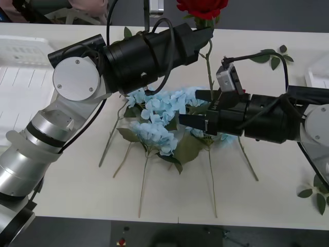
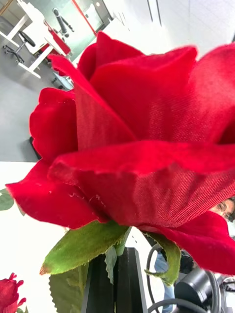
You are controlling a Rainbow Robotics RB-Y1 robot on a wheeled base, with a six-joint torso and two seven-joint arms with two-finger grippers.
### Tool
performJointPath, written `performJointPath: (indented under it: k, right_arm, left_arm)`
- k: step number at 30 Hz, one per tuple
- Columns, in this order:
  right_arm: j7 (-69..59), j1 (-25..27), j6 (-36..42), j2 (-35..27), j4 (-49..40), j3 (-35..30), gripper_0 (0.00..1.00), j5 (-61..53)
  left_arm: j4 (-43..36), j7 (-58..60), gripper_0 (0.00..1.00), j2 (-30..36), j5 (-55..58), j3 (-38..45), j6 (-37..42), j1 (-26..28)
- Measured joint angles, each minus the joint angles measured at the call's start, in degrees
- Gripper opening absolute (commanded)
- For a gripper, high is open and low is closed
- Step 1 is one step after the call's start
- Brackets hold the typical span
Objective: Put the red flowers into the right box and the blue flowers into the left box
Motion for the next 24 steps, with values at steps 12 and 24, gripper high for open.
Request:
performJointPath:
  k: [12,24]
  right_arm:
    - [0.0,-4.7,-4.3,1.8,5.8,7.3,0.46,3.0]
    - [0.0,-6.0,-5.0,4.2,7.1,7.1,0.0,5.1]
  left_arm:
    - [0.0,0.0,0.0,0.0,0.0,0.0,0.0,0.0]
    - [0.0,0.0,0.0,0.0,0.0,0.0,0.0,0.0]
